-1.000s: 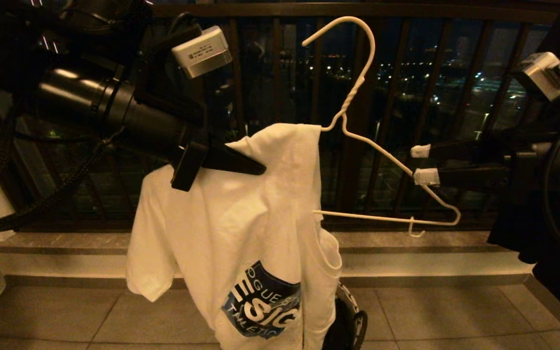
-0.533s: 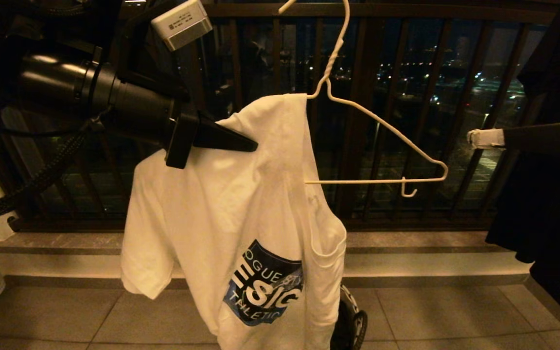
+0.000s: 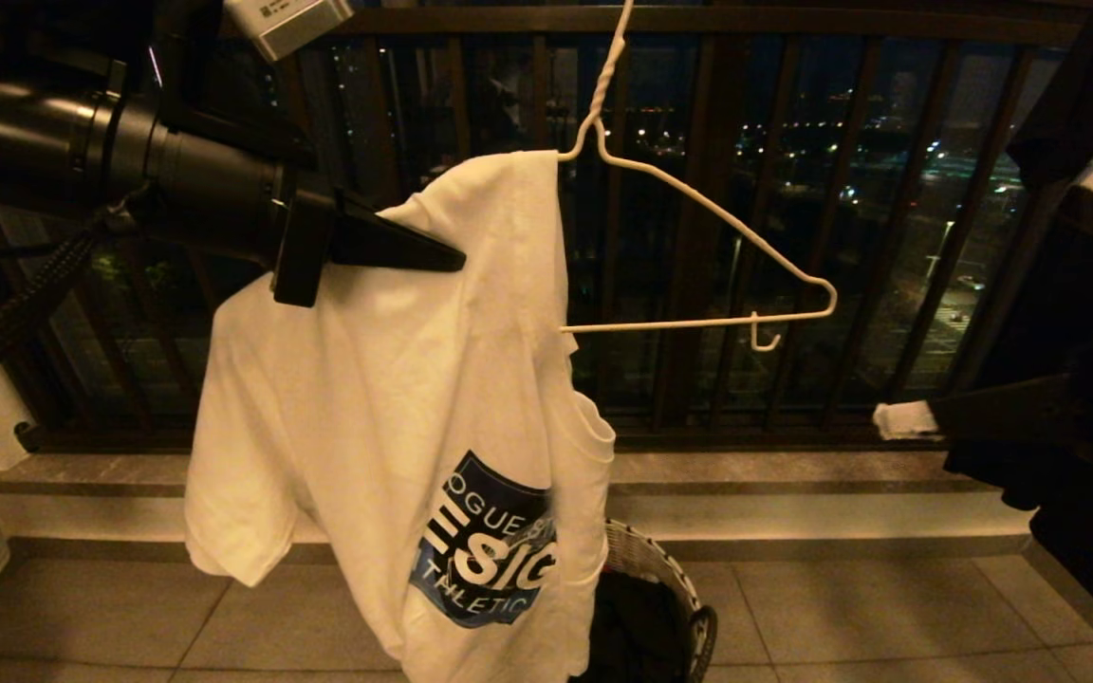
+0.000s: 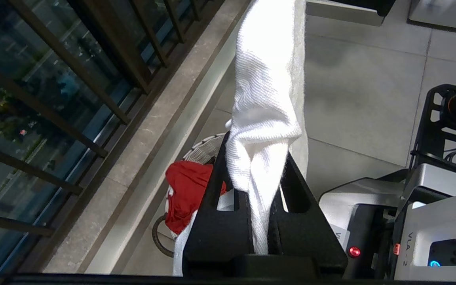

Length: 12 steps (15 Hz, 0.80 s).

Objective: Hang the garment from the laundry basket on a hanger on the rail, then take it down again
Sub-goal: Hang the clothes on the clothes rack

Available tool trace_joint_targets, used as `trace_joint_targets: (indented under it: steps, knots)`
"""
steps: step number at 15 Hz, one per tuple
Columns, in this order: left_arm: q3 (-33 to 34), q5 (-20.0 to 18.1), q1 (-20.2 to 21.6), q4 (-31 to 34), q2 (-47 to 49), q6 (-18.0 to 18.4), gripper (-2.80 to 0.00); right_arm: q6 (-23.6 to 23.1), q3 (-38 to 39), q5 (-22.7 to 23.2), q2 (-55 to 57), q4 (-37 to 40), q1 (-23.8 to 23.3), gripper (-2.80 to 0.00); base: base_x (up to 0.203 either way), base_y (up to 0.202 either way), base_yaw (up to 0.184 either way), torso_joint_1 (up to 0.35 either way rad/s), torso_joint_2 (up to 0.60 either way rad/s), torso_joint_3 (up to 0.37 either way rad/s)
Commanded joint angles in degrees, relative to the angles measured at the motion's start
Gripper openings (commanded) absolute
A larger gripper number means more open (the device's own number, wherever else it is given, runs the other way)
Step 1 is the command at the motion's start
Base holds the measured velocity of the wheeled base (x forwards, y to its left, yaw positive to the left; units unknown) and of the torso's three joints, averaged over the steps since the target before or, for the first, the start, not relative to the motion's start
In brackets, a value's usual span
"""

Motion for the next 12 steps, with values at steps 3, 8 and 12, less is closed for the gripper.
trace_joint_targets:
  steps: [3,8,12]
  knots:
    - [0.3,-0.2,0.0,0.2,-1.2,0.2,-2.8,8.3,3.5,-4.2,9.8,-8.7,8.6,-2.8,0.0,0.0,0.0,0.0,0.0,0.0]
    - [-0.1,-0.1,0.0,-1.0,-0.8,0.1,-2.8,24.9,7.7,-11.6,15.0,-28.8,12.3,0.0,0.0,0.0,0.0,0.0,0.0,0.0]
    - [1.0,-0.1,-0.1,-7.2,-1.1,-5.3,-2.8,31.0,5.3,-20.5,18.4,-30.1,14.6,0.0,0.0,0.0,0.0,0.0,0.0,0.0]
